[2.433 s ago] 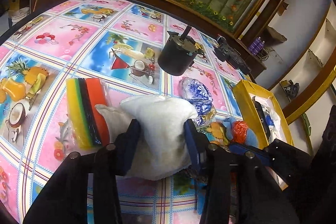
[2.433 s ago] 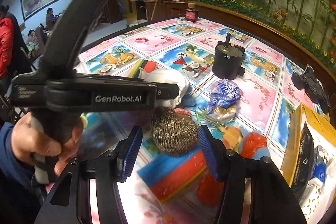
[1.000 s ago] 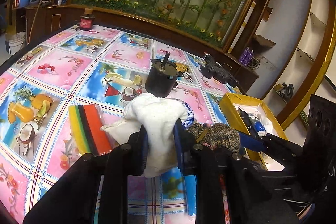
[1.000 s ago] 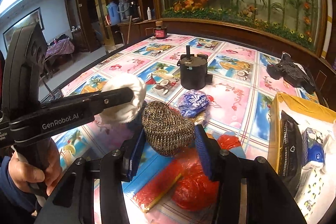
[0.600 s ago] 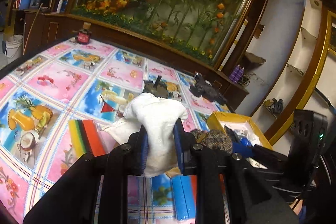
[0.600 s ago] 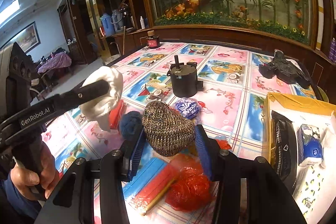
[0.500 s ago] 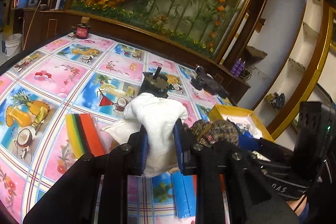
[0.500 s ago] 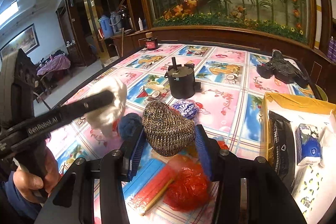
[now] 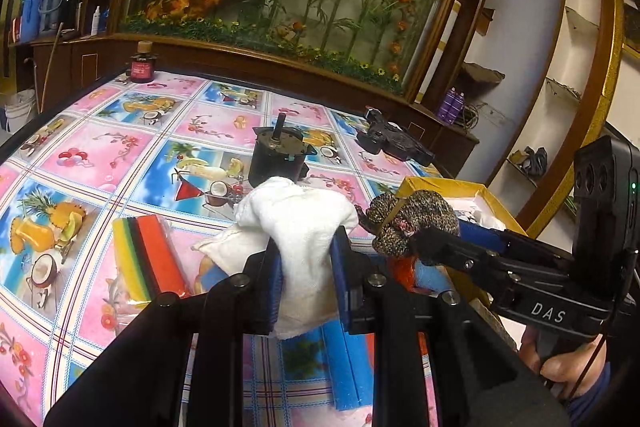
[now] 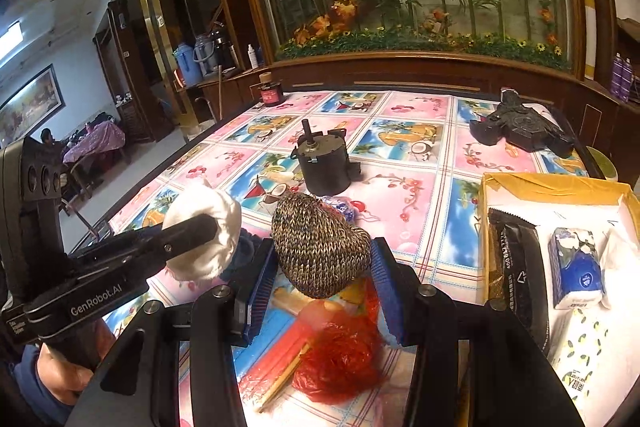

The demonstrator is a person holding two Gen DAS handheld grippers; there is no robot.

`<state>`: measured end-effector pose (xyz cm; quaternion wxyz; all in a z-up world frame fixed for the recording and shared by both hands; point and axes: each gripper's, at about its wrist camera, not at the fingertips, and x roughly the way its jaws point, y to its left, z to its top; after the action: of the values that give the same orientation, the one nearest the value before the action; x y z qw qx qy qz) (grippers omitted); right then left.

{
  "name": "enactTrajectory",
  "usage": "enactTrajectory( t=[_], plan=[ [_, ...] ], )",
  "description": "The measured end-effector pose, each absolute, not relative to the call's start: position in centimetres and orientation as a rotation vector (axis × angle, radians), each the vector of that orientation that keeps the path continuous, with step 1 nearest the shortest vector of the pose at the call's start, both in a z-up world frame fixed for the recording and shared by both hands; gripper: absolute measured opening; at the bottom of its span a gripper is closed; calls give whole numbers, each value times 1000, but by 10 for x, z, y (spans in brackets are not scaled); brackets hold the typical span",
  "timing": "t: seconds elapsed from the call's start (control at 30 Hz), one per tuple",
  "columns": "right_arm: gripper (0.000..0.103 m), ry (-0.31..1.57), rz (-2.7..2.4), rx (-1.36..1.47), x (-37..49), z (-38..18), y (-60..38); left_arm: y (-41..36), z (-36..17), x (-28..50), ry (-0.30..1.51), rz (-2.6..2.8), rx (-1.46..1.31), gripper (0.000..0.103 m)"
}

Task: Organize soft objects
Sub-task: 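Lift the white towel with left gripper while right gripper grasps the knit beanie, then carry the white towel and knit beanie with both grippers into the yellow box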

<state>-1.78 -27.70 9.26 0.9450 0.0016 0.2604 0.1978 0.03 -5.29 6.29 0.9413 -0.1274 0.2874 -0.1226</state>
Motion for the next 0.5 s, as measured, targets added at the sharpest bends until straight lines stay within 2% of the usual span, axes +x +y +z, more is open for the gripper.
enactTrajectory(
  t=[0.5],
  plan=[
    [46, 514, 380, 50, -18, 99, -303, -70, 67, -2, 572, -248, -200, 19]
  ],
)
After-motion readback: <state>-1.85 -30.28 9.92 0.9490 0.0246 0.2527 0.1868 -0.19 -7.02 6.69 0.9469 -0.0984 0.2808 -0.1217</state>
